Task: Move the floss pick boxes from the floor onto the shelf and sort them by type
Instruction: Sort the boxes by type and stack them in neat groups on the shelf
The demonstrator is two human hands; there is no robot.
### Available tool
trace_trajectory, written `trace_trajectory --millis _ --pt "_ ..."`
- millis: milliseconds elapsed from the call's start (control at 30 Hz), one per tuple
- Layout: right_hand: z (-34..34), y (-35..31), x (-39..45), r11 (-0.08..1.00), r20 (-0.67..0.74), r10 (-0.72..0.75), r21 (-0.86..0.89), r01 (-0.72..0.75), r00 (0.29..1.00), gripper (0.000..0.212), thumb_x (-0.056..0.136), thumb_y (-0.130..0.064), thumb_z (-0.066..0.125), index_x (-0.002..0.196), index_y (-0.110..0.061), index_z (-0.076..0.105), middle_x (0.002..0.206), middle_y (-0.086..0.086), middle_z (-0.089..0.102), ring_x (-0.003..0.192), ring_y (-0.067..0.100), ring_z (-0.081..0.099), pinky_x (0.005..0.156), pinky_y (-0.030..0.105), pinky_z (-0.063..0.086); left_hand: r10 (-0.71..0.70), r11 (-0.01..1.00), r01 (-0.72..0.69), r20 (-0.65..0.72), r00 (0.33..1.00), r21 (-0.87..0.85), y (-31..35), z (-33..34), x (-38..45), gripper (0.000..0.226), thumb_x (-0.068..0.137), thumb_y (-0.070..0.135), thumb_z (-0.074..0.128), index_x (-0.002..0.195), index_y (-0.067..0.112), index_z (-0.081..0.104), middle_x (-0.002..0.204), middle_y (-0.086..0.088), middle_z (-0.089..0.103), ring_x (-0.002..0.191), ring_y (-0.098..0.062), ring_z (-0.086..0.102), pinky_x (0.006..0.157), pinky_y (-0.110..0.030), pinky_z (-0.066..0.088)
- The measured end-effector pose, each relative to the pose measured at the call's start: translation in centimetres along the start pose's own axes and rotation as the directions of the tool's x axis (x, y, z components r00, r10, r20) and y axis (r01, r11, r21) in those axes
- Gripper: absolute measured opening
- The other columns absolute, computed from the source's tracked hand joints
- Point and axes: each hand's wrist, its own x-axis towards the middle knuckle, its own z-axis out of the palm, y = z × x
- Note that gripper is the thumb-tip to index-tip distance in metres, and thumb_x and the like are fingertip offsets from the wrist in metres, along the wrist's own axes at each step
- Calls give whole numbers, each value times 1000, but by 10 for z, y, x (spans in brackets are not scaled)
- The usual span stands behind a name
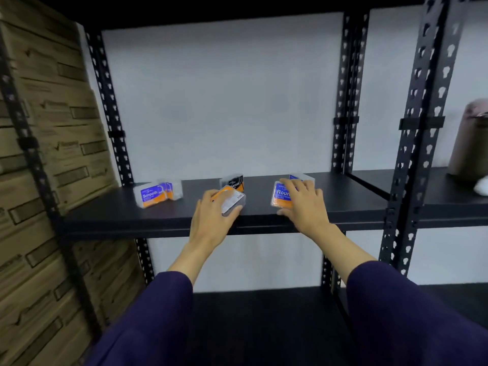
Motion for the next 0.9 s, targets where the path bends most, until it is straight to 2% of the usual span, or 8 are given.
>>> trace_trajectory --millis 167,367,500,567,633,733,833,900 --pt "25 1 13 1000 -6 25 17 -25 1000 73 81 -44 70 142 -21 36 142 1 44 131 27 35 103 40 33 -28 998 29 7 1000 -50 -22 13 20 43 86 47 64 127 35 57 120 10 46 111 -13 48 85 -20 35" --pt "56 1 14 1000 -215 -11 0 11 977 44 89 -42 61 120 -12 57 125 7 59 120 29 52 109 44 22 -47 996 49 31 998 -70 -44 27 24 39 88 44 62 126 34 58 122 7 46 111 -15 50 86 -22 39" --pt "57 9 27 996 -98 35 80 -27 995 40 97 -19 52 135 -8 45 150 11 38 145 28 22 118 42 12 -32 999 33 25 999 -43 -48 31 28 41 90 44 59 126 25 60 132 6 45 122 -15 41 90 -22 37" --pt "56 10 35 998 -31 53 48 -51 998 46 97 -9 50 141 -7 36 156 11 25 149 26 9 119 41 5 59 998 -59 18 998 5 -50 27 29 44 88 48 61 124 25 61 132 8 48 125 -13 37 95 -24 38" --pt "56 4 38 1000 -46 -5 -6 5 999 51 91 -1 55 140 -2 39 154 15 30 147 30 17 119 44 12 209 973 -211 30 978 94 -56 20 28 48 84 55 62 121 25 60 125 10 53 118 -11 43 94 -27 42" --pt "64 -15 39 981 -151 -172 58 183 973 39 84 5 64 122 5 58 136 20 54 131 36 46 108 50 39 341 920 -347 61 938 182 -66 10 24 45 83 53 65 116 24 55 115 11 56 102 -10 51 77 -23 47" --pt "69 -36 35 957 23 -160 248 149 987 35 99 -18 47 132 -7 53 147 9 44 138 24 39 109 37 39 403 873 -410 83 911 265 -74 3 21 39 86 45 64 116 23 54 111 9 57 95 -14 56 69 -24 49" --pt "72 -36 37 965 170 -96 256 50 981 32 101 -31 39 121 -14 57 137 6 54 120 22 54 92 35 45 395 871 -398 72 916 289 -76 -1 23 37 88 43 62 118 24 55 110 9 58 93 -14 58 70 -25 49"
